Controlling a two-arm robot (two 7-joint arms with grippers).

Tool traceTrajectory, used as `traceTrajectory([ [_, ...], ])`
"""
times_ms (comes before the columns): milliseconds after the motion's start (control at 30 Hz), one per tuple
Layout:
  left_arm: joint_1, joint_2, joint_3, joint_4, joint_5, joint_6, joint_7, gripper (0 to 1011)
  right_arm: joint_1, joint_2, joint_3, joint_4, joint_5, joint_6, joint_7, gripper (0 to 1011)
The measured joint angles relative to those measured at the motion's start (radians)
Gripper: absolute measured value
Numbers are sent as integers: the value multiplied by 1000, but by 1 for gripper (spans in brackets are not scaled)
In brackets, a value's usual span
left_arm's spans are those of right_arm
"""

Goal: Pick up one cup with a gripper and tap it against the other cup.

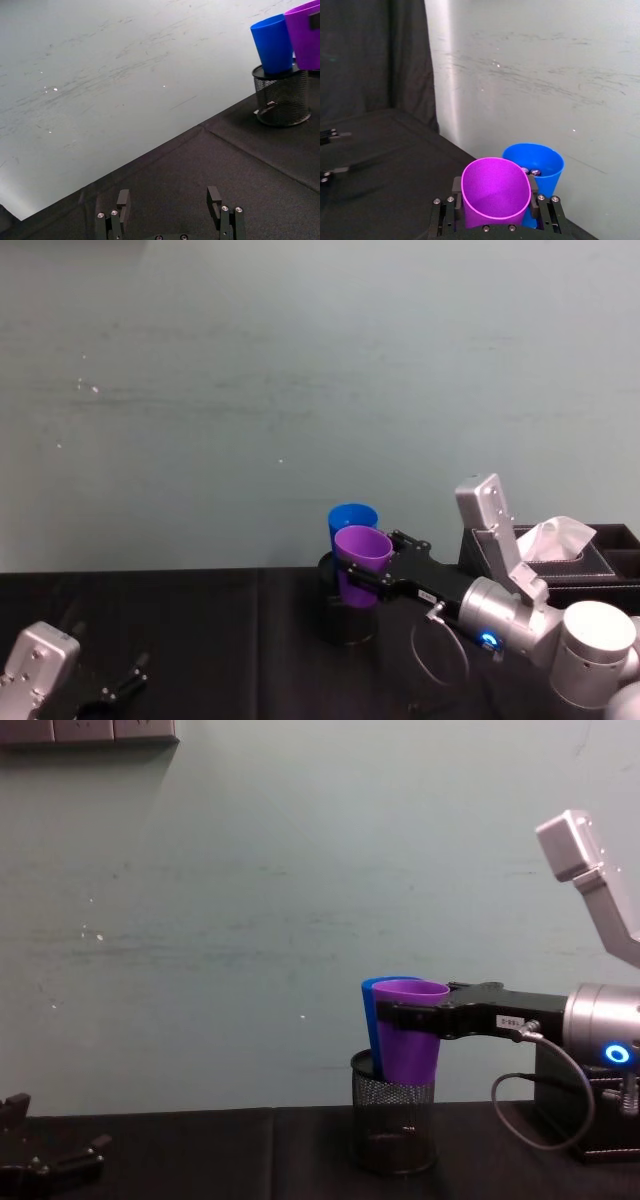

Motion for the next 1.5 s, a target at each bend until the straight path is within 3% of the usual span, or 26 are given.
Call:
traceTrajectory([
  [400, 0, 0, 0, 0, 0, 0, 0, 1000, -139, 91, 0, -234, 56, 61, 15, 736],
  [767, 0, 0, 0, 0, 0, 0, 0, 1000, -229, 159, -14, -353, 87, 56, 24, 736],
  [1067, 0, 0, 0, 0, 0, 0, 0, 1000, -276, 188, -36, -365, 93, -11, 44, 736],
  [1500, 0, 0, 0, 0, 0, 0, 0, 1000, -322, 181, -52, -268, 77, -100, 50, 736],
])
